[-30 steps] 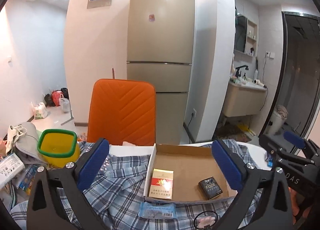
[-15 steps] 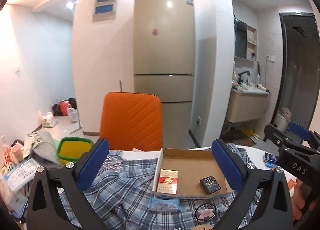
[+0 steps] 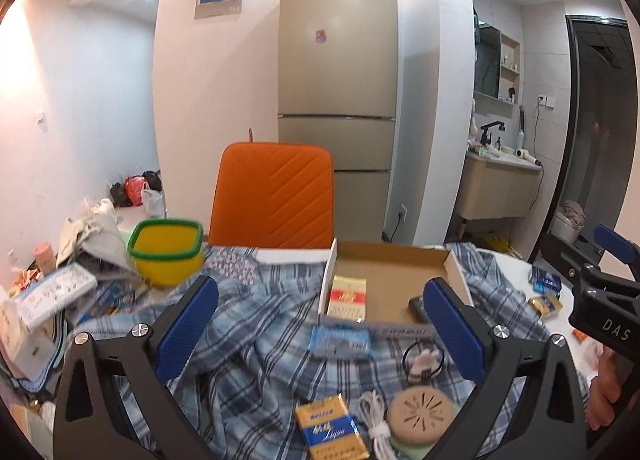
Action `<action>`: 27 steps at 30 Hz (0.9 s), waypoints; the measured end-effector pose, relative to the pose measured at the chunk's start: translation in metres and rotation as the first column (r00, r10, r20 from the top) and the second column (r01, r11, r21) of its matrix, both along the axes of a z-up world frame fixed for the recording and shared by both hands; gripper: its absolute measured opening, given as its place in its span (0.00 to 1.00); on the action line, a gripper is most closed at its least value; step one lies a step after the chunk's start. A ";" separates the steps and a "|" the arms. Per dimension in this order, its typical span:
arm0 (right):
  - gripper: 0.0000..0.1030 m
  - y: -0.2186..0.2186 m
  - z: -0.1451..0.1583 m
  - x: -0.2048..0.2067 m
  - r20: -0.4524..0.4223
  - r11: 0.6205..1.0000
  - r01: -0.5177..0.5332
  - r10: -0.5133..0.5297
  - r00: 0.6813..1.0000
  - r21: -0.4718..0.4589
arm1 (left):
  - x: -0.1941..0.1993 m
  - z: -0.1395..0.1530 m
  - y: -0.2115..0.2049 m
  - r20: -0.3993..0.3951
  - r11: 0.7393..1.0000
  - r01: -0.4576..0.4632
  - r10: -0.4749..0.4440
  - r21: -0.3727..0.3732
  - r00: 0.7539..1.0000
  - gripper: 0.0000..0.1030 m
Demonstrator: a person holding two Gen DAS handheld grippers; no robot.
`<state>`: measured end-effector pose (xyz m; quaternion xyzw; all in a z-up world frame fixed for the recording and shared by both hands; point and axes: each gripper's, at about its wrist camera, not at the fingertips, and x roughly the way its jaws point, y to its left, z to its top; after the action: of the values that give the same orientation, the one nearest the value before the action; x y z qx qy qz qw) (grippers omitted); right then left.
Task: Organize soft objects
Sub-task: 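Move both tools back toward the remaining items on the shirt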
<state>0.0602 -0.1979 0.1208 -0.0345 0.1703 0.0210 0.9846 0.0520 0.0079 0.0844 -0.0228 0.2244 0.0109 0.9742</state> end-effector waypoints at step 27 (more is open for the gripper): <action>1.00 0.002 -0.100 0.005 -0.143 1.000 0.005 -0.008 0.990 -0.021 | 0.007 -0.114 0.013 -0.303 0.996 -0.031 0.003 -0.086 0.953 0.99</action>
<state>0.0653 -0.1957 0.0209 -0.0422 0.2409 0.0184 0.9695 0.0593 0.0211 -0.0292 -0.0664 0.3712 0.0126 0.9261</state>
